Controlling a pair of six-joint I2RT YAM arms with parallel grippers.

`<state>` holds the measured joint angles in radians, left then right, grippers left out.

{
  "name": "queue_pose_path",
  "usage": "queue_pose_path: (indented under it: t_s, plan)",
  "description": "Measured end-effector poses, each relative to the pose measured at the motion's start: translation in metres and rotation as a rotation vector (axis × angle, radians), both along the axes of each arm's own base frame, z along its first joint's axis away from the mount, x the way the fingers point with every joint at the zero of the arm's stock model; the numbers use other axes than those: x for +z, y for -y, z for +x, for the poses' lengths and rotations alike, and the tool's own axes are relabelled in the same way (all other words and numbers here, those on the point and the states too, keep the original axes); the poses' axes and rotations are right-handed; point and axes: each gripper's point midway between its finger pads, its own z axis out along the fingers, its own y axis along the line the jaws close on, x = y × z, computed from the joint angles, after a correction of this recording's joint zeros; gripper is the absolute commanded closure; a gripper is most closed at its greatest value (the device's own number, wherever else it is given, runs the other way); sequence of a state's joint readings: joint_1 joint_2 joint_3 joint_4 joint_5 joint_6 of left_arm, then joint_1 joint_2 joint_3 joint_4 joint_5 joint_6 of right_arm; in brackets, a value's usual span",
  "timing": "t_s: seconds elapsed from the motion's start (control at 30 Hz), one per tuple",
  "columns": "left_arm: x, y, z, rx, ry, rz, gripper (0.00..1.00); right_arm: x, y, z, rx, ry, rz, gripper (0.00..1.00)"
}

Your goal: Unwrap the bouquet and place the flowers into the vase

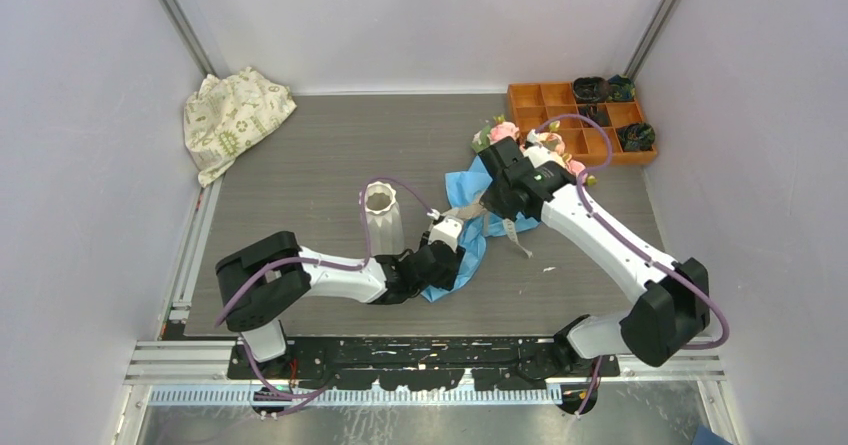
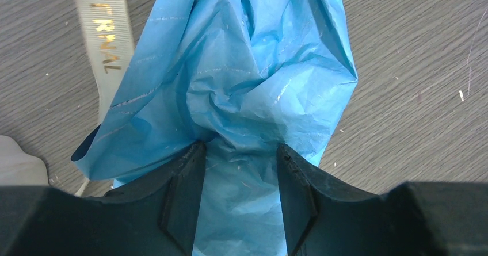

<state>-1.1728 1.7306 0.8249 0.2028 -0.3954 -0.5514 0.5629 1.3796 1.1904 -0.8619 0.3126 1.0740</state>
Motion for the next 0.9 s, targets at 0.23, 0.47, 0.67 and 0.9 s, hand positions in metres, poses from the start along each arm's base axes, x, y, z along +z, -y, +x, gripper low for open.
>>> queue_pose_path:
  t_s: [0.23, 0.47, 0.67, 0.9]
  plan:
    - [0.0, 0.004, 0.001, -0.003, -0.002, -0.002, 0.51, 0.026, 0.015, -0.006, 0.003, 0.031, -0.04, 0.99]
    - [-0.001, 0.007, 0.001, -0.007, -0.007, -0.002, 0.51, 0.122, 0.04, 0.008, -0.033, 0.242, -0.076, 0.99]
    - [-0.001, 0.012, 0.002, -0.01, -0.01, -0.003, 0.51, 0.24, 0.089, -0.015, -0.135, 0.532, -0.083, 0.99]
    - [-0.001, 0.015, 0.003, -0.011, -0.012, 0.0, 0.51, 0.321, 0.158, -0.072, -0.297, 0.764, -0.116, 0.99]
